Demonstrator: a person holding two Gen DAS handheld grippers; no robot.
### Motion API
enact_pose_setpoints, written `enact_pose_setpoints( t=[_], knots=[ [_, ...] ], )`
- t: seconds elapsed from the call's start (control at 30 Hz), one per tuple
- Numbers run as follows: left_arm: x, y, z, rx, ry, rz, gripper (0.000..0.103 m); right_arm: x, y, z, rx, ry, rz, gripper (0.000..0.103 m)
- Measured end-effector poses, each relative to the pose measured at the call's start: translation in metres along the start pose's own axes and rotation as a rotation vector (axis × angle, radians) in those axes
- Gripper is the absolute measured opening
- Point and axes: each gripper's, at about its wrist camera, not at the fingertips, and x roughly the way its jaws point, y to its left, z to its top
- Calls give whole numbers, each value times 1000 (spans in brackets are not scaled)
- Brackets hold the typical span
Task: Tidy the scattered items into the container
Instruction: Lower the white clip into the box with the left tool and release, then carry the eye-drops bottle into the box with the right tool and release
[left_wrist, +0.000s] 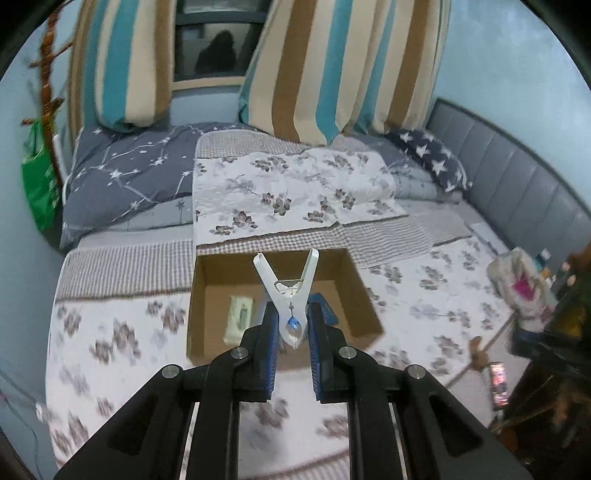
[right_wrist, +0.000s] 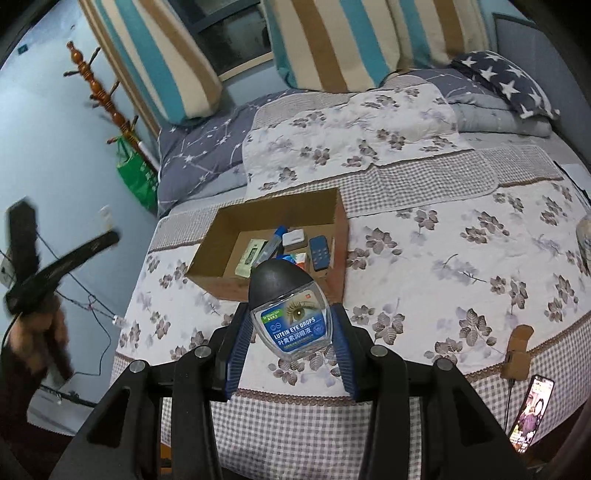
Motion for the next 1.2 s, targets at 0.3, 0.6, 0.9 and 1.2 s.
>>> enact_pose_setpoints(
  t=[0.3, 0.6, 0.9, 1.2],
  knots=[
    [215, 58, -9, -103, 434, 6, 14, 7, -15, -32, 120, 64, -72, 103],
    [307, 60, -70, -150, 646, 64, 25, 22, -22, -69, 221, 148, -119, 103],
    [186, 52, -64, -164, 393, 36, 43, 25, 3, -33, 128, 104, -52, 103],
    [20, 40, -98, -229, 207, 8, 43, 54, 40, 32, -28, 70, 71, 103]
  ],
)
